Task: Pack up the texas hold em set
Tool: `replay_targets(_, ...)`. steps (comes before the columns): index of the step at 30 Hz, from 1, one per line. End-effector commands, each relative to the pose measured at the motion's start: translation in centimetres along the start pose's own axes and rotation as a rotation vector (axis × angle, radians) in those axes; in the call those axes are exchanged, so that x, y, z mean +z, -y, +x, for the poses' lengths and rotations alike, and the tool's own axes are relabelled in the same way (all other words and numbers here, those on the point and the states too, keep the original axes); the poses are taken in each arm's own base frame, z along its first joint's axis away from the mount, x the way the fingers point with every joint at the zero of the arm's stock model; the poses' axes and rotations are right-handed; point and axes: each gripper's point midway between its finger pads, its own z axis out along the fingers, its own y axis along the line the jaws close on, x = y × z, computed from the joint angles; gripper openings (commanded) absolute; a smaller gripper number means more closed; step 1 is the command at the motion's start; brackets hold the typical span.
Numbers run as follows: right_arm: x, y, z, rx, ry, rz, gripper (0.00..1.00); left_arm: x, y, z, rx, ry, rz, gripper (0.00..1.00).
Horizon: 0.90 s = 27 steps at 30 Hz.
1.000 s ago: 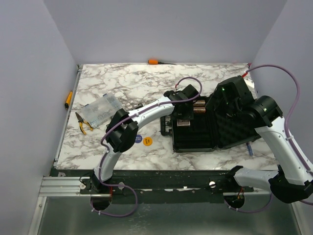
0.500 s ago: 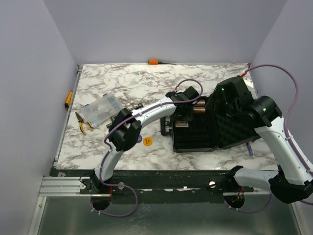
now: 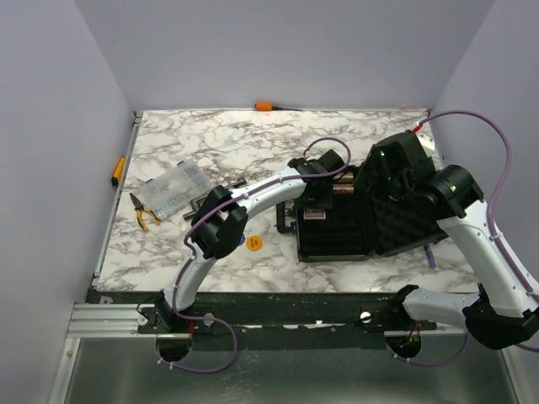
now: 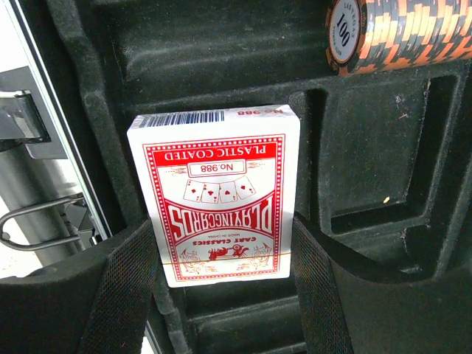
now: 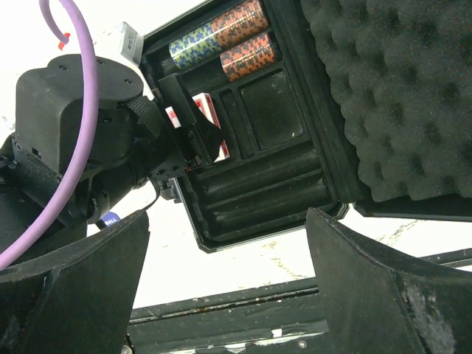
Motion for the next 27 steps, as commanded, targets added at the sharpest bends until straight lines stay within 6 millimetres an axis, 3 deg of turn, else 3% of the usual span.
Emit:
replay_targets(1,0.2,0.3,-0.4,-0.014,0.028,0.008,0.90,0.3,0.2,0.1,-0.005,-0.014,-0.012,0.00)
replay_targets(5,0.3,0.2,-0.3,-0.022,0.021,0.006,0.90,0.6,-0.1,0.5,-0.015,-0.028,-0.031,0.02)
replay_targets(12,0.4,0.3,0.1,-0.035,0.009,0.003,0.90,1.3,-0.6,1.2,-0.032,-0.051,-0.054,0.16)
replay_targets(15,0.3,0.3,0.3,-0.036,0.002,0.000,0.90,1.4,-0.8,1.4,-0.033,-0.055,-0.063,0.27)
replay_targets(20,0.3,0.5,0.7,-0.027,-0.008,-0.001,0.90,0.9,-1.2,1.4,-0.031,-0.049,-0.071,0.55)
replay_targets(27,0.1,0.5,1.0,0.007,-0.016,-0.011,0.90,0.0,-1.3,1.5,-0.017,-0.050,-0.060,0.65)
